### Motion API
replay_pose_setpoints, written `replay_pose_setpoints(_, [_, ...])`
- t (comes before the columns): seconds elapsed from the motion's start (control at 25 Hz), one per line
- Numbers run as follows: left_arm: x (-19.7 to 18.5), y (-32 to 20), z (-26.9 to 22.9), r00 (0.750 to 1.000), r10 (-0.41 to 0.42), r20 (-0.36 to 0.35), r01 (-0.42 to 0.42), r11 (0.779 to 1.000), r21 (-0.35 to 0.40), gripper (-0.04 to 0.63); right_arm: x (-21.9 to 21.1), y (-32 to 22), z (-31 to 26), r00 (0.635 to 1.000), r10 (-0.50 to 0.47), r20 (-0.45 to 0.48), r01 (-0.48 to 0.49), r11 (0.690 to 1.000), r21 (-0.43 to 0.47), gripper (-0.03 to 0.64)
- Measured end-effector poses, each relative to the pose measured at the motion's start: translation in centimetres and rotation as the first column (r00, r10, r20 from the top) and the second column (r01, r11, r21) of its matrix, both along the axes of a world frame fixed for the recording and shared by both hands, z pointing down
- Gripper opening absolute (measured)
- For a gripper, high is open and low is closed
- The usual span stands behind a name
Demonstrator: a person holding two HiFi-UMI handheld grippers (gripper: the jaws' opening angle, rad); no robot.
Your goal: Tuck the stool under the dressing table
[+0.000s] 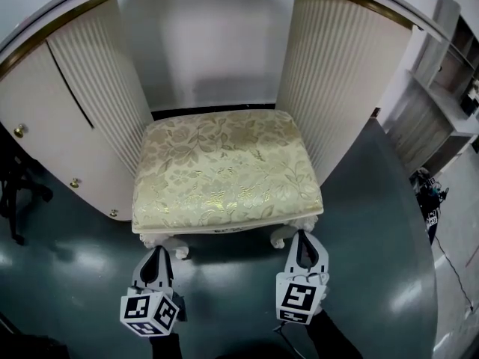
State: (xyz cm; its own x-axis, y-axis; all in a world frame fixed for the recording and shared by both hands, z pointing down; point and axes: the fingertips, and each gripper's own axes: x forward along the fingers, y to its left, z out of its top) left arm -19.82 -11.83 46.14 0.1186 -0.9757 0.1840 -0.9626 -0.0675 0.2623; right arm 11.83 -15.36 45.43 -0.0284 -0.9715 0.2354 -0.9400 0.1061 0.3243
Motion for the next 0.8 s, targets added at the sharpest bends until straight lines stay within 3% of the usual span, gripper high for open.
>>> replay_pose_setpoints(0.24, [0.0,-0.1,0.4,1.0,-0.001,-0.006,0.001,1.0,-0.016,0.008,0.1,0.0,0.1,1.0,0.004,-0.003,-0.005,1.0,-0.008,0.005])
replay_pose_setpoints(0.8, [1.9,4.2,-4.4,0.999,0.043,0.01,-0.043,0.999,0.005,0.008,0.8,5.3,-3.8,0.988,-0.028,0.155,0.037,0.998,-0.053,0.005])
